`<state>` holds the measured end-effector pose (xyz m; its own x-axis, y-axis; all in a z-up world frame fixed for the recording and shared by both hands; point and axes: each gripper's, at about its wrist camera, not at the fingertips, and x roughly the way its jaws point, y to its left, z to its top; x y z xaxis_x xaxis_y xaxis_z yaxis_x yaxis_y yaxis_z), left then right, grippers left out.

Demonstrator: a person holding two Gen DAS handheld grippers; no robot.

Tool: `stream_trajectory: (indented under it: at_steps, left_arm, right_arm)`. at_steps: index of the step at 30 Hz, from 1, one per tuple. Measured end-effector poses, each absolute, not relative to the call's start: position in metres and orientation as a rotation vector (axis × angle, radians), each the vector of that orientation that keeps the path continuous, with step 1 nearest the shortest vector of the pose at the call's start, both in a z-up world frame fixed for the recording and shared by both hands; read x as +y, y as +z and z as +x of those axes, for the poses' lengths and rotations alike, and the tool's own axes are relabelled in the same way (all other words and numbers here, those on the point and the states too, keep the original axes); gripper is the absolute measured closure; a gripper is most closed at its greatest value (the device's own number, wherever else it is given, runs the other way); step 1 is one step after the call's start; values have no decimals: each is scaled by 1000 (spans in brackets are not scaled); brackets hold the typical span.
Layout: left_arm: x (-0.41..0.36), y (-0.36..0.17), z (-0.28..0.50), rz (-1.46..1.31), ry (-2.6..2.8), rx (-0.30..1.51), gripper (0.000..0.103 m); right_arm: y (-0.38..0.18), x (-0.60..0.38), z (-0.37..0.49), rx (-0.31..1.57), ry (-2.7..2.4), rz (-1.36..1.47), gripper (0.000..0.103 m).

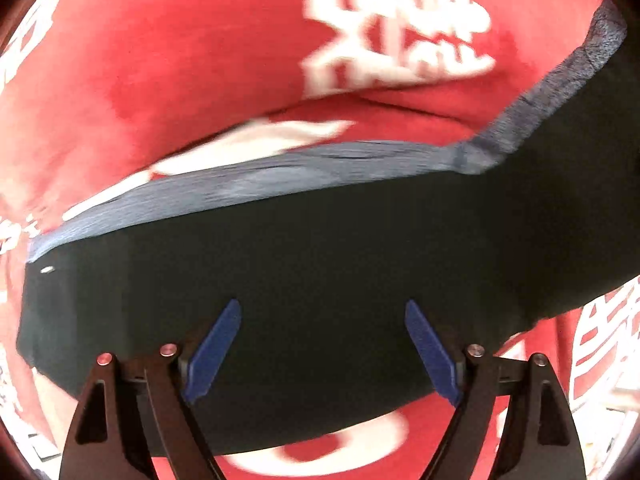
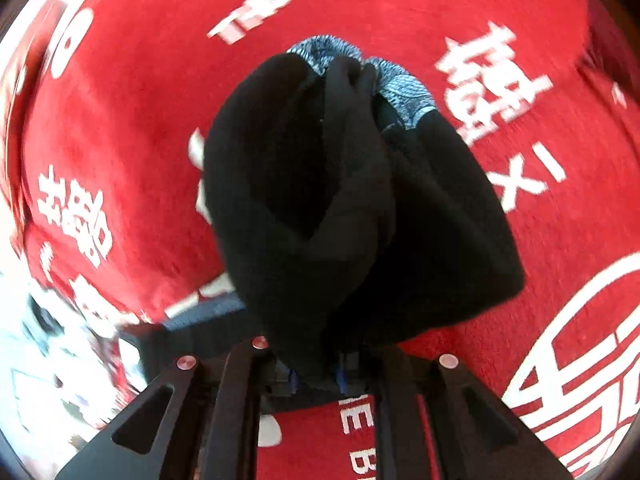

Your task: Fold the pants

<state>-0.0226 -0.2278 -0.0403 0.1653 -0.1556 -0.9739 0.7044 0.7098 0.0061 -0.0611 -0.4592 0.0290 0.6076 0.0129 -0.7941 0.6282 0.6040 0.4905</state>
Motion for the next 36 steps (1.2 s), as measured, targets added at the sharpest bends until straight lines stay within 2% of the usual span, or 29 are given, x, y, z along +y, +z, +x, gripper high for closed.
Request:
stream_trajectory:
  at_steps: [6, 9, 11, 13, 14, 16, 17, 21, 27, 29, 36]
  left_arm:
    - [-140, -37, 23, 516, -514, 1274, 17]
    - [-99, -43, 37, 507, -433, 1298, 17]
    - [-71, -47, 45, 489, -387, 1320, 17]
    - [-53, -49, 52, 454, -369, 1341, 17]
    - [-43, -49, 53, 442, -360, 1345, 17]
    - [-37, -51, 64, 455, -351, 1347, 17]
    - [-36, -51, 65, 461, -355, 1348, 17]
    - [-57, -43, 70, 431, -426, 1343, 17]
    - [-109, -16, 55, 302, -679, 1381, 17]
    - [-124, -19, 50, 272, -755, 1419, 17]
    - [-158, -50, 47, 249, -777, 1533, 17]
  right_arm:
    - [28, -387, 0, 974, -347, 669, 81]
    - [-1, -339, 39, 1081, -314, 567, 71]
    - [-25, -301, 63, 1177, -297, 454, 59]
    - [-48, -265, 81, 1289, -294, 305, 51]
    - [-55, -244, 88, 1344, -315, 185, 50]
    - [-44, -228, 87, 1324, -285, 158, 50]
    - [-30, -227, 82, 1286, -241, 229, 46]
    - [-5, -263, 57, 1155, -99, 644, 45]
    - [-59, -332, 4, 1048, -174, 1307, 45]
    - [-72, -339, -6, 1000, -172, 1433, 45]
    - [-100, -345, -9, 887, -185, 1614, 45]
